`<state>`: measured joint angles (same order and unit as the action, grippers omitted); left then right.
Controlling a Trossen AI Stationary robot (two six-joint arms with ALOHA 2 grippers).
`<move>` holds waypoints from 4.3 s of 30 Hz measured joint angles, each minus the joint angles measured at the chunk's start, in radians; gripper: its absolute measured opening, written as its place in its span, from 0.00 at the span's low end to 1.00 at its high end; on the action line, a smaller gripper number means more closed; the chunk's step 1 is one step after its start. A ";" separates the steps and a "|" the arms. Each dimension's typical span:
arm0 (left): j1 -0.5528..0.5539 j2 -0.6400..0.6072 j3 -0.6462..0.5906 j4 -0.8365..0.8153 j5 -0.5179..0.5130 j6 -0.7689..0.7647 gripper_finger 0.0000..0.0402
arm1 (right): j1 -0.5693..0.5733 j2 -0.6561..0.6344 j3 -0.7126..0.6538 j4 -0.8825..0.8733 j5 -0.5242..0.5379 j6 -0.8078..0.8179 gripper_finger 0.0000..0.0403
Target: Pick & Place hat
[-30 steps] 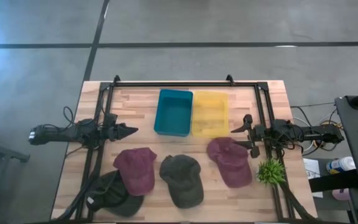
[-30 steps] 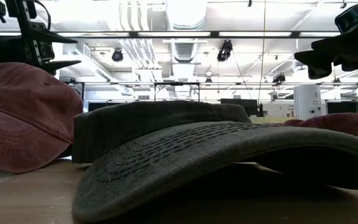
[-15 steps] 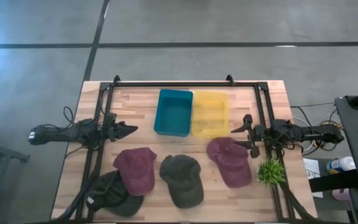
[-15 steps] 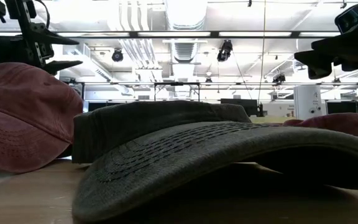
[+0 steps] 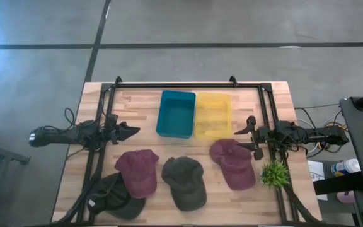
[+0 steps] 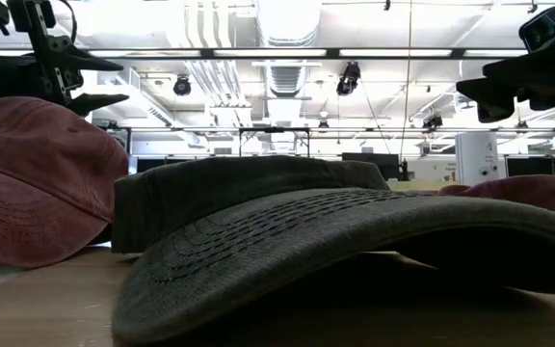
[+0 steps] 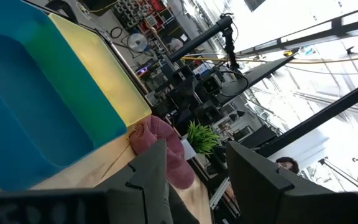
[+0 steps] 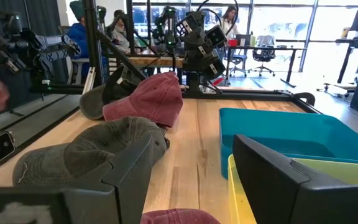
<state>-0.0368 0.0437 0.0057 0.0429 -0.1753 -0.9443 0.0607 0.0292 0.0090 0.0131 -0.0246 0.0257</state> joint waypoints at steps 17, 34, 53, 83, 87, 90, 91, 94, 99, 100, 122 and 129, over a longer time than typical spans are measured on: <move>0.000 0.000 0.000 0.001 -0.002 -0.001 0.40 | 0.000 0.000 0.000 0.000 0.000 0.000 0.54; 0.000 0.000 0.000 0.002 -0.002 -0.001 0.40 | 0.000 0.000 0.000 0.000 0.000 0.000 0.54; 0.000 0.000 0.000 0.002 -0.002 -0.001 0.40 | 0.000 0.000 0.000 0.000 0.000 0.000 0.54; 0.000 0.001 0.000 0.112 -0.632 -0.436 0.40 | 0.000 0.000 0.000 0.000 0.000 0.000 0.54; 0.000 0.002 0.000 0.095 -0.634 -0.317 0.40 | 0.000 0.000 0.000 0.000 0.000 0.000 0.54; 0.000 0.002 0.000 0.081 -0.634 -0.241 0.40 | 0.000 0.000 0.000 0.000 0.000 0.000 0.54; 0.000 0.002 0.000 0.078 -0.634 -0.224 0.40 | 0.000 0.000 0.000 0.000 0.000 0.000 0.54; 0.000 0.002 0.000 0.078 -0.631 -0.179 0.40 | 0.000 0.000 0.000 0.000 0.000 0.000 0.54; 0.000 0.002 0.000 0.051 -0.629 -0.137 0.40 | 0.000 0.000 0.000 0.000 0.000 0.000 0.54; 0.000 0.002 0.000 0.053 -0.629 -0.137 0.40 | 0.000 0.000 0.000 0.000 0.000 0.000 0.54; 0.000 0.004 0.004 0.063 -0.275 -0.236 0.40 | -0.001 0.000 0.000 0.033 0.140 -0.112 0.54; 0.000 0.058 0.037 0.193 -0.330 -0.206 0.40 | -0.001 0.000 0.000 0.136 0.157 0.051 0.54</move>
<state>-0.0364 0.1018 0.0431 0.2362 -0.5057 -1.1502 0.0597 0.0288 0.0093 0.1490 0.1327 0.0766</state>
